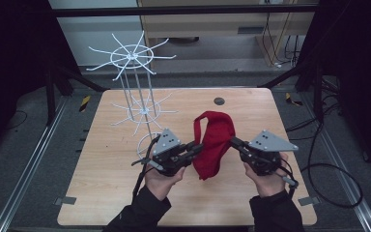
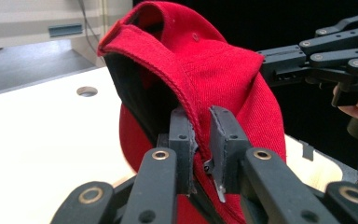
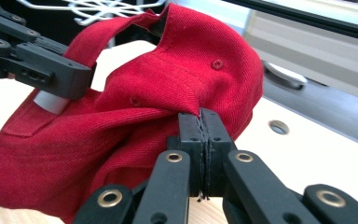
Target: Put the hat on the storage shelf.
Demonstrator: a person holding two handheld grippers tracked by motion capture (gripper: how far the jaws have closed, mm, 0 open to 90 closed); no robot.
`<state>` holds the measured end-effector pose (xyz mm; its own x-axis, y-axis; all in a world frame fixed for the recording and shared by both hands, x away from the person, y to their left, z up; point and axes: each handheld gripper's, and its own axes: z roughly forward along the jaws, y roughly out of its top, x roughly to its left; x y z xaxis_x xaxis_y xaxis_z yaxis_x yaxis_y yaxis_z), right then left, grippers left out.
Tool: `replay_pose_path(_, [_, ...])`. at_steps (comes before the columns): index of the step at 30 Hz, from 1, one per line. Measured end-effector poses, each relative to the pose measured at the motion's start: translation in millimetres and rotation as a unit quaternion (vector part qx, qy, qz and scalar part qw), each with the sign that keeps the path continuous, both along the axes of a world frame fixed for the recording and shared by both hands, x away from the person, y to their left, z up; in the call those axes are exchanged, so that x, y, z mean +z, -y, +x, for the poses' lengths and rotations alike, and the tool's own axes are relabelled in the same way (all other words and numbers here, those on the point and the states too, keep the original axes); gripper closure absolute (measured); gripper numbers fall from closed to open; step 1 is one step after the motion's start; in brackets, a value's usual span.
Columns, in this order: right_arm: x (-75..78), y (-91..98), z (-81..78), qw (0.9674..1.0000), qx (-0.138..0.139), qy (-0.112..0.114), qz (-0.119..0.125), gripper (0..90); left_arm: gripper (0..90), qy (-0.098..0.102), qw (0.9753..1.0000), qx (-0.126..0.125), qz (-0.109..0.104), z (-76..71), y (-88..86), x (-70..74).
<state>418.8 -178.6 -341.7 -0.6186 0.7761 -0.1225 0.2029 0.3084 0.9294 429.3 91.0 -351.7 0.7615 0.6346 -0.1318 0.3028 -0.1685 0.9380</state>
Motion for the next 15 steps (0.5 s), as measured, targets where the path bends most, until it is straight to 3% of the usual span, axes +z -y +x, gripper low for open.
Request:
replay_pose_path(6, [-5.0,-33.1,5.3,0.9983,0.053,-0.012,-0.022,89.5,79.2,-0.009,0.9997,0.011,0.019,-13.0,-27.8,-15.1])
replay_pose_path(10, [-9.4,-42.5,6.5,0.9969,0.066,-0.023,-0.034,89.5,79.2,-0.011,0.9994,0.013,0.029,-16.8,-35.8,-22.5])
replay_pose_path(15, [-24.6,-55.8,12.0,0.9943,0.081,-0.049,-0.049,89.4,79.2,-0.029,0.9983,0.021,0.046,-16.7,-43.4,-40.9])
